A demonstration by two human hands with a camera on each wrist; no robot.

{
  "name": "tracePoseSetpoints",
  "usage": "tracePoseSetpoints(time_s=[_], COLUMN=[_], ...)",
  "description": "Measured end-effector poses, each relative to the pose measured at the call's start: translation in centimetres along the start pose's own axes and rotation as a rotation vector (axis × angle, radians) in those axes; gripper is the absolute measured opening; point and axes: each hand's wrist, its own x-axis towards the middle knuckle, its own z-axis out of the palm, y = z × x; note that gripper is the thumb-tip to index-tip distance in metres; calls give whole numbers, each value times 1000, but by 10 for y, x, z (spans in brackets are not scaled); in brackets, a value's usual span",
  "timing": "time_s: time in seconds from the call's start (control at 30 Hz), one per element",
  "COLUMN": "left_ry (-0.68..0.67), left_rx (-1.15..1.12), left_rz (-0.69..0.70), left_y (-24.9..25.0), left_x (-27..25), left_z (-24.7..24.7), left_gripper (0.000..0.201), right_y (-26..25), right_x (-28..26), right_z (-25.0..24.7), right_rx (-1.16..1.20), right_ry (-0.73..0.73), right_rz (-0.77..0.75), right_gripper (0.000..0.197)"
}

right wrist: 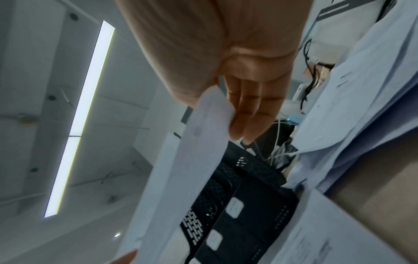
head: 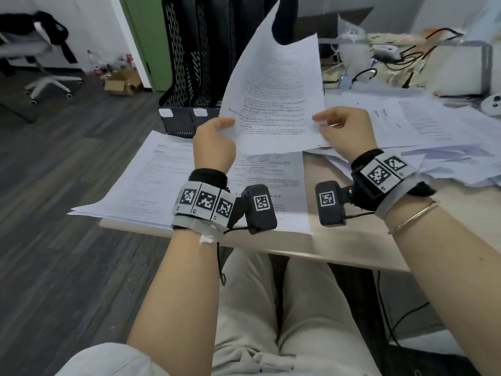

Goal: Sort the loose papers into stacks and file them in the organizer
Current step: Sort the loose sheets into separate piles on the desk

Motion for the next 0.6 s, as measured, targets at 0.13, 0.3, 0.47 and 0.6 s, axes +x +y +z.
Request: tracePoseSetpoints(time_s=[0.13,0.3,0.47,0.6], left_ry=[83,251,359,398], left_rx=[22,-25,-14,-52], left_rz=[-72,-118,-121,-94], left_y=[-19,-34,-26,-15], left_x=[13,24,24,18], left_z=[-28,-57,-60,-50], left_gripper=[58,56,57,56], right_y=[-18,-20,-12,-9], right_x=[-2,-6,-6,-9], right_z=[20,29,20,10], right_rx=[55,138,82,55], right_ry=[-46,-197,-274,-307], right_rz=[-81,-34,25,56], right_gripper=[25,21,25,32])
